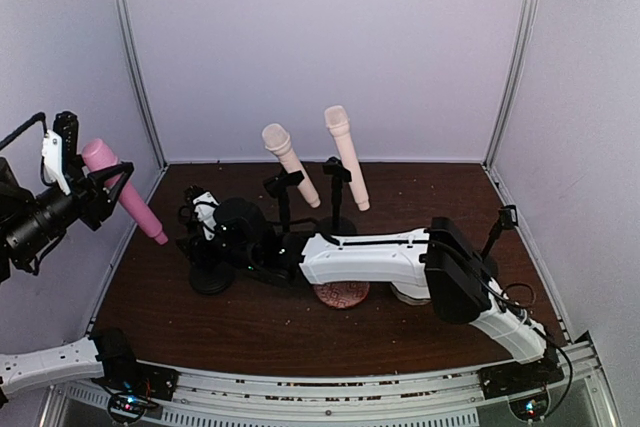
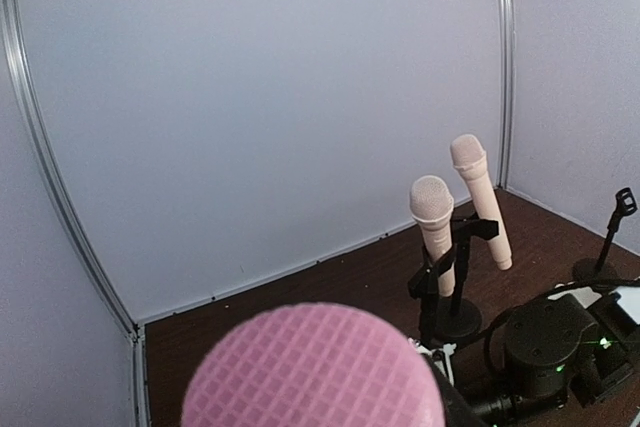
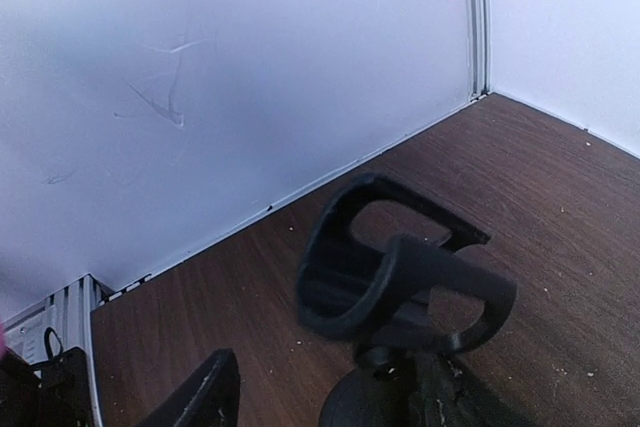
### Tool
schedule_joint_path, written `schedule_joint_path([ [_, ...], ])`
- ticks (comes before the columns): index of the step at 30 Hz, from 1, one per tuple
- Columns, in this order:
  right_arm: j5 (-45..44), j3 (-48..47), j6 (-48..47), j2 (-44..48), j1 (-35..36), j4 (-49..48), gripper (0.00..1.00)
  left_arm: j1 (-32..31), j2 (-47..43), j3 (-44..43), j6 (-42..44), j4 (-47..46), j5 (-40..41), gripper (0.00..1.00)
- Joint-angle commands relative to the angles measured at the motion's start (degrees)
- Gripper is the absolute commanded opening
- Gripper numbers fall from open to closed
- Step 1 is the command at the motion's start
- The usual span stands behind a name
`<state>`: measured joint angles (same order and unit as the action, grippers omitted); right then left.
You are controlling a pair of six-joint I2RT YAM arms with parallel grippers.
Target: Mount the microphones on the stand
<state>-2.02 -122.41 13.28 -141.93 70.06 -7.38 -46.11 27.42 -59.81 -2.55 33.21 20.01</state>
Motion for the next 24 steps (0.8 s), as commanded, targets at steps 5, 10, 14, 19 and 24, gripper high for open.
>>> schedule_joint_path([
  [5, 0.11, -7.06, 2.14, -6.82, -2.04, -0.37, 0.55, 0.29, -1.89, -0.97, -1.14, -2.19, -1.6, 0.0],
  [10, 1.53, -6.17, 1.05, -7.53, -2.71, -4.49, 0.35, 0.31, -2.37, -0.7, -1.3, -1.93, -2.19, 0.0],
  [14, 4.66, -3.95, -3.3, -6.36, -2.83, -6.62, 0.21, 0.29, -2.38, -0.16, -1.53, -1.94, -2.83, 0.0],
  [19, 8.86, 9.7, -7.5, 2.1, -2.87, -10.69, 0.07, 0.3, -2.64, -0.14, -1.02, -2.05, -3.91, 0.0],
  [24, 7.69, 25.0, -10.74, 12.3, -2.6, -15.03, 0.01, 0.32, -3.23, 0.88, -0.04, -3.92, -5.83, 0.0],
])
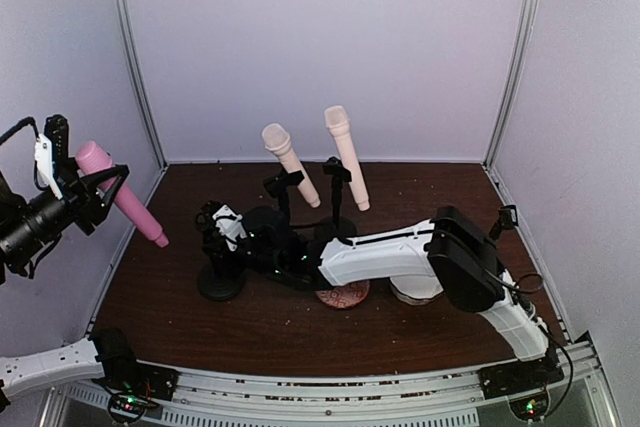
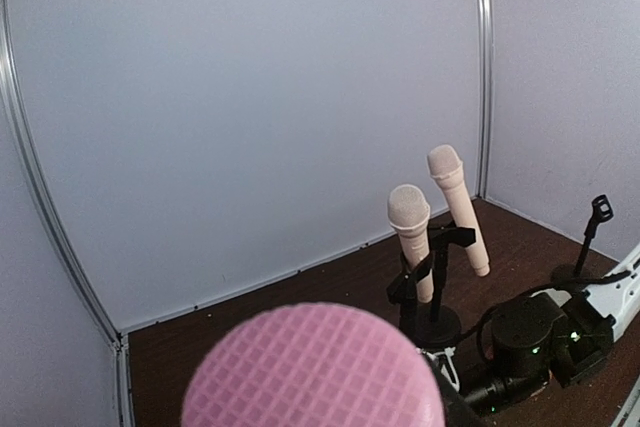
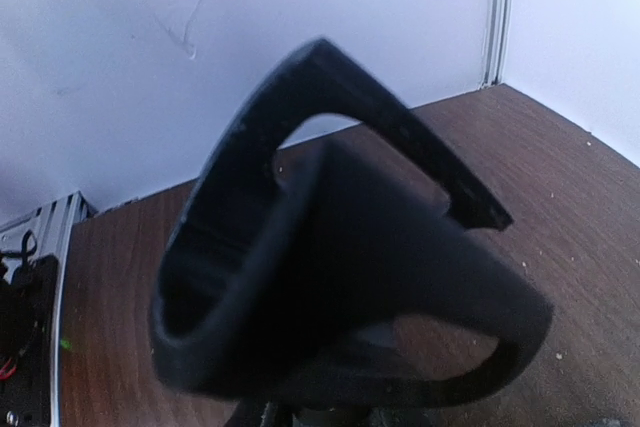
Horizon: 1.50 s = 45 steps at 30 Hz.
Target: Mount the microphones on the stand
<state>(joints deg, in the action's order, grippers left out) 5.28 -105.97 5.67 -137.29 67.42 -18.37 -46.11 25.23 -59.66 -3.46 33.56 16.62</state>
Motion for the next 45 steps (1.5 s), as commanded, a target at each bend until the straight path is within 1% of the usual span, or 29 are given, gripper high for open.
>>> schedule_joint_path([
  [1, -0.54, 11.3, -3.27, 9.54, 0.14, -4.77, 0.0, 0.28, -1.08, 1.14, 1.02, -5.02, -3.42, 0.0],
  [4, -2.55, 18.4, -3.5, 14.14, 0.98, -5.88, 0.0, 0.32, -0.62, 2.66, 1.42, -7.53, -6.78, 0.0],
  [8, -7.91, 24.11, -4.45, 18.69, 3.57, -5.97, 0.0, 0.31, 0.98, 3.5, 1.46, -9.49, -9.15, 0.0],
  [11, -15.62, 26.56, -4.16, 20.99, 6.44, -4.48, 0.0, 0.32, 1.98, 4.18, 1.68, -11.11, -9.79, 0.0],
  [14, -25.76, 31.21, -0.87, 24.26, 8.58, -7.34, 0.0, 0.32, 2.69, 4.9, 1.74, -12.94, -10.86, 0.0],
  [16, -29.58, 33.57, 1.97, 25.71, 9.34, -8.67, 0.0, 0.32, 3.39, 5.31, 1.86, -14.37, -11.69, 0.0],
  [20, -31.9, 33.57, 6.68, 25.74, 10.23, -5.76, 0.0, 0.29, 5.62, 5.18, 1.96, -16.6, -13.51, 0.0],
  [24, -29.04, 30.77, 9.98, 23.49, 10.84, -0.59, 0.0, 0.3, 7.53, 5.16, 2.02, -18.7, -14.75, 0.0],
  [25, -28.25, 30.33, 10.13, 23.43, 10.89, 0.54, 0.04, 0.31, 7.84, 5.24, 2.0, -19.26, -15.11, 0.0],
  [26, -27.49, 30.35, 9.96, 23.68, 10.89, 1.35, 0.17, 0.26, 8.21, 5.25, 1.97, -19.66, -15.36, 0.0],
  [27, -27.25, 30.7, 9.85, 24.4, 10.79, 1.93, 0.4, 0.31, 8.45, 5.25, 1.99, -19.94, -15.64, 0.0],
  [28, -27.12, 31.31, 9.69, 25.11, 10.79, 2.46, 0.54, 0.32, 8.72, 5.21, 1.91, -20.09, -15.9, 0.0],
  [29, -27.1, 31.88, 9.56, 26.02, 10.78, 3.31, 0.61, 0.29, 8.88, 5.13, 1.89, -20.19, -16.09, 0.0],
  [30, -26.92, 32.41, 9.26, 27.0, 10.77, 4.57, 0.66, 0.3, 9.03, 5.08, 1.68, -20.2, -16.29, 0.0],
  [34, -25.51, 33.04, 8.83, 31.95, 10.8, 15.34, 0.77, 0.31, 8.92, 4.31, 1.44, -19.51, -16.93, 0.0],
  [37, -22.89, 35.57, 10.72, 36.53, 10.77, 21.44, 0.8, 0.31, 8.78, 3.41, 1.28, -18.74, -18.65, 0.0],
  [41, -18.02, 41.0, 11.97, 44.04, 10.74, 23.1, 0.8, 0.31, 9.24, 3.36, 0.57, -19.9, -22.84, 0.0],
  [45, -14.64, 41.74, 9.67, 49.95, 10.78, 22.94, 0.8, 0.3, 10.44, 3.9, -0.94, -23.44, -28.09, 0.0],
])
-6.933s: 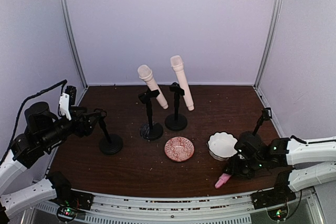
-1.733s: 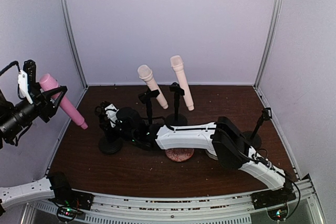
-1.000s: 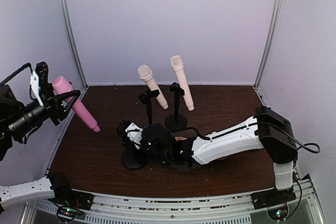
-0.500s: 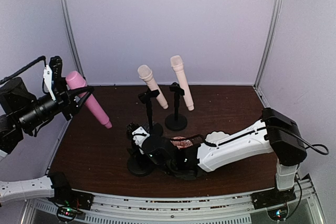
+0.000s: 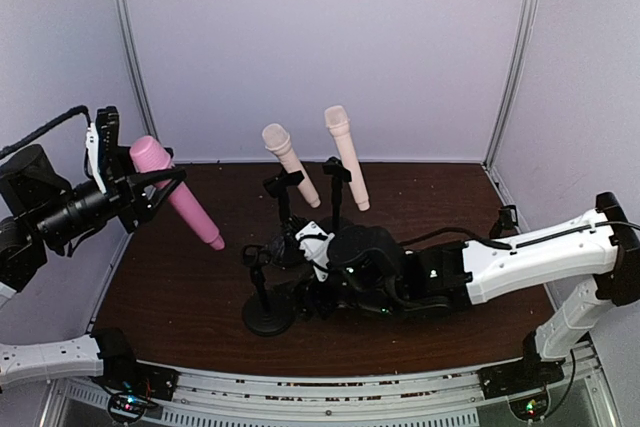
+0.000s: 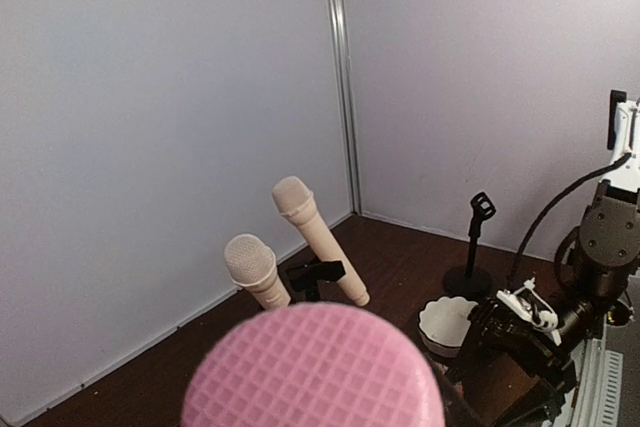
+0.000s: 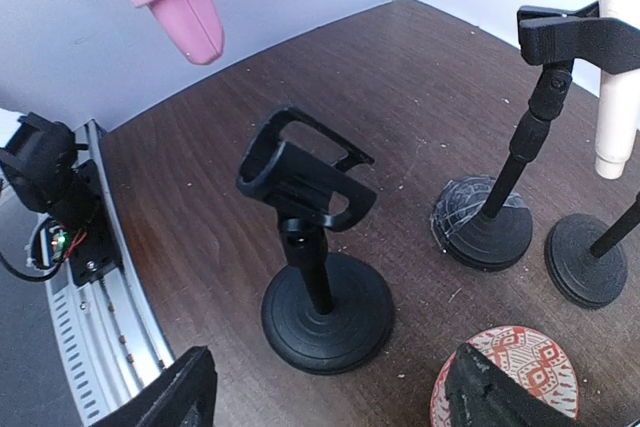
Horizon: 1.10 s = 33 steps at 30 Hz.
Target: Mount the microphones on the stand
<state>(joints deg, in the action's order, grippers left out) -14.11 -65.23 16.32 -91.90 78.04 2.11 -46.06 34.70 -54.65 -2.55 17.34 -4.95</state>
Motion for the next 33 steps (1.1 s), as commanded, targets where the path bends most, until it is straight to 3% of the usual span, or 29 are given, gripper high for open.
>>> schedule_joint_path([
  [1, 5.72, 1.0, -3.14, 5.89, 0.1, 1.33, 0.8, 0.26, 1.37, -0.95, -2.35, -8.42, -8.11, 0.0],
  [6, 9.37, -0.22, -14.67, 7.95, -0.59, -5.91, 0.86, 0.26, 4.35, -0.7, -5.6, -15.13, -17.26, 0.0],
  [8, 11.9, -1.96, -16.85, 7.51, -1.62, -6.52, 0.99, 0.24, 5.84, -1.6, -6.41, -16.25, -19.38, 0.0],
  [14, 21.93, -2.5, -20.57, 7.14, -4.08, -11.52, 1.0, 0.27, 8.09, -1.15, -11.1, -21.53, -22.14, 0.0],
  [18, 23.73, -2.78, -21.51, 5.76, -4.13, -13.48, 1.0, 0.26, 7.47, 4.94, -17.88, -32.81, -19.26, 0.0],
  [21, 24.1, -4.78, -22.87, 3.6, -4.13, -11.72, 0.93, 0.27, 7.57, 7.31, -21.36, -37.89, -18.36, 0.0],
  [25, 24.56, -6.18, -23.8, 2.11, -4.2, -11.6, 0.85, 0.22, 9.16, 6.61, -22.63, -37.84, -19.47, 0.0],
  [27, 24.86, -6.5, -24.11, 1.92, -4.13, -11.86, 0.76, 0.24, 9.62, 6.45, -23.17, -37.86, -20.05, 0.0],
  [33, 25.27, -6.58, -25.26, 2.78, -4.26, -10.19, 0.26, 0.27, 10.06, 4.26, -21.37, -30.22, -18.86, 0.0],
])
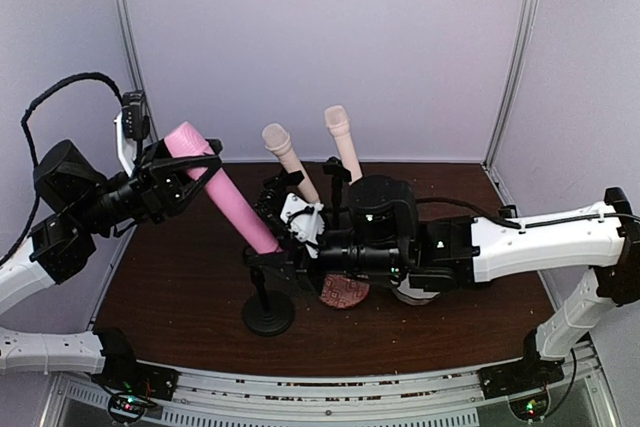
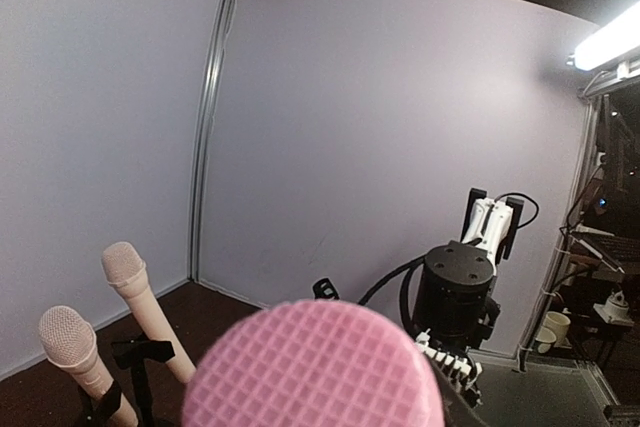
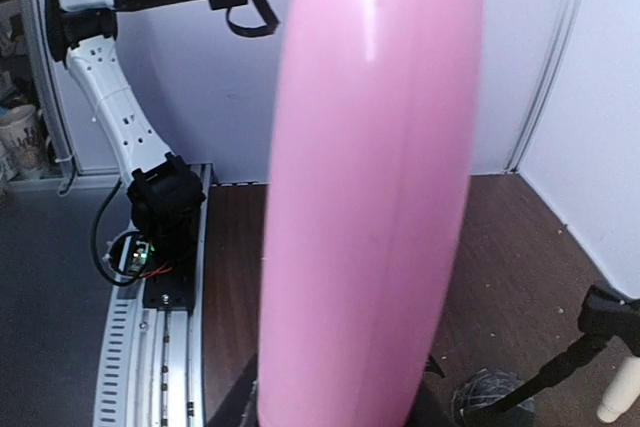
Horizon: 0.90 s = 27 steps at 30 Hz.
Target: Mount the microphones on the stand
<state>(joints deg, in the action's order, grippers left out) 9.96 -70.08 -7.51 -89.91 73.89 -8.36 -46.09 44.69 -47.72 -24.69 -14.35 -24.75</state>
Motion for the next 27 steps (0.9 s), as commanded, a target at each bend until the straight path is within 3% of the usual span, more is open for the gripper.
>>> schedule_joint_path([
  [1, 1.09, -1.58, -1.43, 1.0, -0.14, 0.96, 0.21, 0.23, 0.11, -3.07, 1.52, 3.58, 1.5, 0.0],
  [2, 1.15, -1.47, -1.45, 1.26, -0.3, 1.62, 0.15, 0.29, 0.09, -3.42, 2.36, 5.72, 1.87, 0.08],
  [5, 1.28, -0.81, -2.22, 2.14, -0.81, 4.7, 0.06, 0.29, -0.32, -4.83, 5.83, 14.95, 1.8, 0.5],
  [6, 1.28, -0.18, -2.69, 2.64, -0.97, 5.67, 0.05, 0.27, -0.53, -5.72, 7.58, 18.9, 1.61, 0.59],
  [8, 1.44, 1.84, -3.99, 4.31, -1.11, 7.37, 0.05, 0.27, -0.94, -8.53, 11.4, 27.1, 0.66, 0.68],
  [11, 3.41, 4.63, -6.65, 6.54, -1.29, 9.73, 0.05, 0.29, -0.67, -13.02, 16.97, 39.37, -0.95, 0.72],
  [16, 5.4, 6.99, -9.35, 8.81, -1.29, 13.36, 0.04, 0.28, 1.69, -18.59, 22.17, 54.21, -5.91, 0.71],
  [27, 5.23, 6.42, -10.15, 8.72, -1.3, 15.21, 0.05, 0.27, 5.33, -19.86, 23.78, 58.69, -14.52, 0.64],
])
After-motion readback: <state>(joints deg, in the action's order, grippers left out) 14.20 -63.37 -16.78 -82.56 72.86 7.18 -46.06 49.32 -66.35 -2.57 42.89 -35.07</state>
